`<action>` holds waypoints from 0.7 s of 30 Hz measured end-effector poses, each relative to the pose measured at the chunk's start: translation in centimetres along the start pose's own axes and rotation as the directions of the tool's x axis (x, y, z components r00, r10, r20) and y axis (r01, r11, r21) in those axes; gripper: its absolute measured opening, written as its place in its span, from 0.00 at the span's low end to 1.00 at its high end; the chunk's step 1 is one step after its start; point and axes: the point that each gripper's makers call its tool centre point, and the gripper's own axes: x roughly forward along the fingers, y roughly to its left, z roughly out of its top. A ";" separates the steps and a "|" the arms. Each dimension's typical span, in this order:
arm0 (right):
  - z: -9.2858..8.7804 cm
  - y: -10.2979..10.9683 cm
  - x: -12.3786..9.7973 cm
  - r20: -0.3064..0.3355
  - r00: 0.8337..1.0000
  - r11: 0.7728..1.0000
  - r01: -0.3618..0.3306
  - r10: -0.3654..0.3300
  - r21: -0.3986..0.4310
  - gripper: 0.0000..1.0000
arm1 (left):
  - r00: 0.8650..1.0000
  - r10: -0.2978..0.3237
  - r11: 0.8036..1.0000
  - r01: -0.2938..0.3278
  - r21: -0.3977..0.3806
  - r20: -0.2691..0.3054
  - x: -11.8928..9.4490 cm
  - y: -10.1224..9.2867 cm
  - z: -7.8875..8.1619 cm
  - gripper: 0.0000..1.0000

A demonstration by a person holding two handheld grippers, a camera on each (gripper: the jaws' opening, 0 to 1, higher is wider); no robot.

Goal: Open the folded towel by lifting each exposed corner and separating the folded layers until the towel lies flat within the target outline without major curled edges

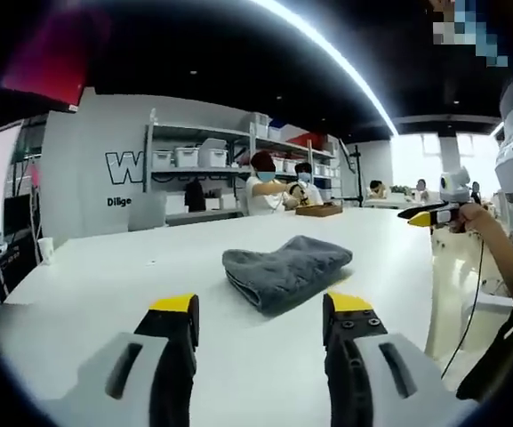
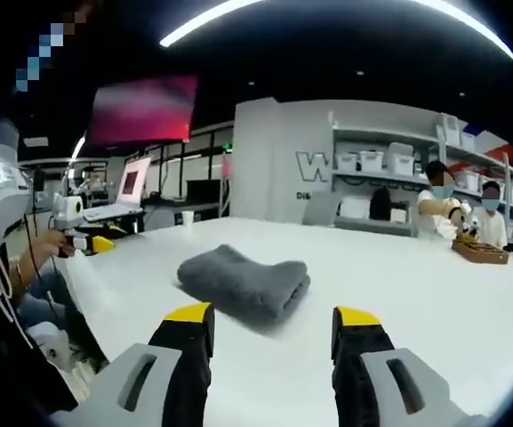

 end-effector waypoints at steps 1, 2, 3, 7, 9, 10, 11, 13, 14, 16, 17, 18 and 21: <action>0.0 0.0 0.1 -0.004 1.000 1.000 -0.001 0.001 -0.004 0.50 | 1.000 0.005 1.000 -0.005 -0.005 0.003 0.0 0.2 0.1 0.53; -0.1 0.0 0.1 -0.008 1.000 1.000 -0.004 0.004 -0.005 0.50 | 1.000 0.008 1.000 -0.008 -0.007 0.005 0.0 0.3 0.1 0.52; 0.0 0.0 0.1 -0.007 1.000 1.000 -0.005 0.005 -0.005 0.49 | 1.000 0.012 1.000 -0.012 -0.010 0.007 -0.1 0.5 0.2 0.52; 0.1 -0.2 0.3 -0.002 1.000 1.000 -0.004 0.004 0.004 0.48 | 1.000 0.023 1.000 -0.023 -0.017 0.017 -0.1 0.9 0.4 0.50; 0.1 -0.4 0.4 -0.001 1.000 1.000 0.006 -0.006 0.012 0.47 | 0.999 0.023 0.999 -0.022 -0.034 0.024 0.0 1.0 0.6 0.50; 0.1 -0.4 0.4 0.000 1.000 1.000 0.007 -0.007 0.013 0.47 | 0.999 0.022 0.999 -0.021 -0.041 0.026 0.0 1.0 0.7 0.50; 0.1 -0.4 0.5 0.001 1.000 1.000 0.006 -0.006 0.015 0.46 | 0.999 0.023 0.999 -0.022 -0.042 0.030 0.1 1.0 0.8 0.50; 0.1 -0.3 0.7 0.003 1.000 1.000 0.001 -0.001 0.019 0.46 | 0.999 0.023 0.999 -0.021 -0.035 0.037 0.5 1.1 1.1 0.49; 0.1 -0.3 0.7 0.004 1.000 1.000 -0.001 0.001 0.019 0.46 | 0.999 0.022 0.999 -0.021 -0.036 0.039 0.6 1.1 1.2 0.49; 0.2 -0.3 1.0 0.002 1.000 1.000 -0.008 0.008 0.020 0.45 | 0.999 0.017 0.999 -0.016 -0.036 0.046 0.9 1.1 1.4 0.49; 0.3 -0.3 1.2 0.003 1.000 1.000 -0.013 0.013 0.020 0.45 | 0.999 0.014 0.999 -0.013 -0.036 0.048 1.1 1.1 1.5 0.49; 0.7 -0.2 1.4 0.006 1.000 1.000 -0.024 0.023 0.012 0.44 | 0.999 0.008 0.999 -0.006 -0.037 0.049 1.4 1.1 1.5 0.49; 1.5 -0.2 2.0 0.003 1.000 0.999 -0.029 0.030 -0.042 0.43 | 0.999 0.000 0.999 0.002 -0.036 0.039 2.2 1.1 1.3 0.48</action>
